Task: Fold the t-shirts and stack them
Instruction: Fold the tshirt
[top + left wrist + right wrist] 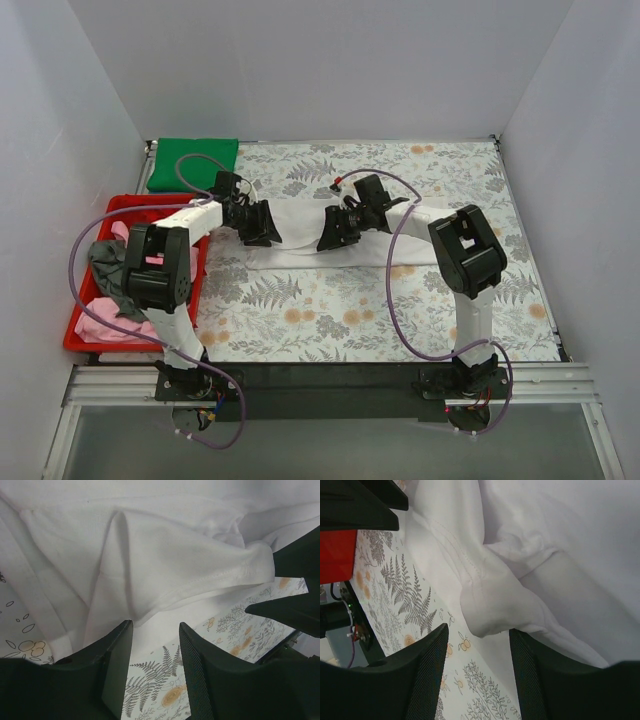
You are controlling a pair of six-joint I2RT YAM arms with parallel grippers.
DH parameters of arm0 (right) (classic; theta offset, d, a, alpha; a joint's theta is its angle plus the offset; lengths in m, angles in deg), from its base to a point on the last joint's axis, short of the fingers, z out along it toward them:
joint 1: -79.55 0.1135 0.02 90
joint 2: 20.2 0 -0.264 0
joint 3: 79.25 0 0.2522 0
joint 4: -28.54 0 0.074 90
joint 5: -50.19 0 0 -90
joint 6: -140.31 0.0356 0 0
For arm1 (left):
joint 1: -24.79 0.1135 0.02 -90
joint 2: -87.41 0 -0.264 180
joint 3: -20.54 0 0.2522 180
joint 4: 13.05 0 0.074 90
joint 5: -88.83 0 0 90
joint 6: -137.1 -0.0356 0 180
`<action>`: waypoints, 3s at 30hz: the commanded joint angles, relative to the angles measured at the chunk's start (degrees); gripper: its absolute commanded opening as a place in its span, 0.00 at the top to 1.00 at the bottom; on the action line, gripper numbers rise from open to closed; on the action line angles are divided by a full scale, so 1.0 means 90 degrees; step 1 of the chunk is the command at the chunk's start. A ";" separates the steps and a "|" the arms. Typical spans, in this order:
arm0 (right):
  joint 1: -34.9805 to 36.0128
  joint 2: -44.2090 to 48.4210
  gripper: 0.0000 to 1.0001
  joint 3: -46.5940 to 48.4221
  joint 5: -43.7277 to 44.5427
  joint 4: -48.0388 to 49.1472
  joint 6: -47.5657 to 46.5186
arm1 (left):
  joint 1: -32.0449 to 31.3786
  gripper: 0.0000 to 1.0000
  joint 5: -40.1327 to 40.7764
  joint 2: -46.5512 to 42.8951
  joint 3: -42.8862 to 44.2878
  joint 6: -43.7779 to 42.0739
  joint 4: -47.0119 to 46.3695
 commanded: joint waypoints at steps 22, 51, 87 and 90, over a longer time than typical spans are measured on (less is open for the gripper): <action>-0.0171 -0.0072 0.99 0.0316 -0.0106 0.0879 0.0455 | 0.0032 1.00 -0.0634 0.0397 0.0858 0.0012 0.0125; -0.0552 -0.0307 0.87 -0.0133 -0.0400 0.2051 0.2213 | -0.0054 0.65 -0.1339 -0.1390 -0.1211 0.0266 -0.1798; -0.0006 0.0407 0.76 -0.1042 0.0977 0.1270 -0.0101 | -0.0808 0.91 0.0802 0.0290 0.0262 0.0052 -0.1213; 0.0014 0.0309 0.76 -0.0974 0.1094 0.1143 -0.0110 | -0.0817 0.80 0.0665 0.0018 0.0108 -0.0337 -0.1203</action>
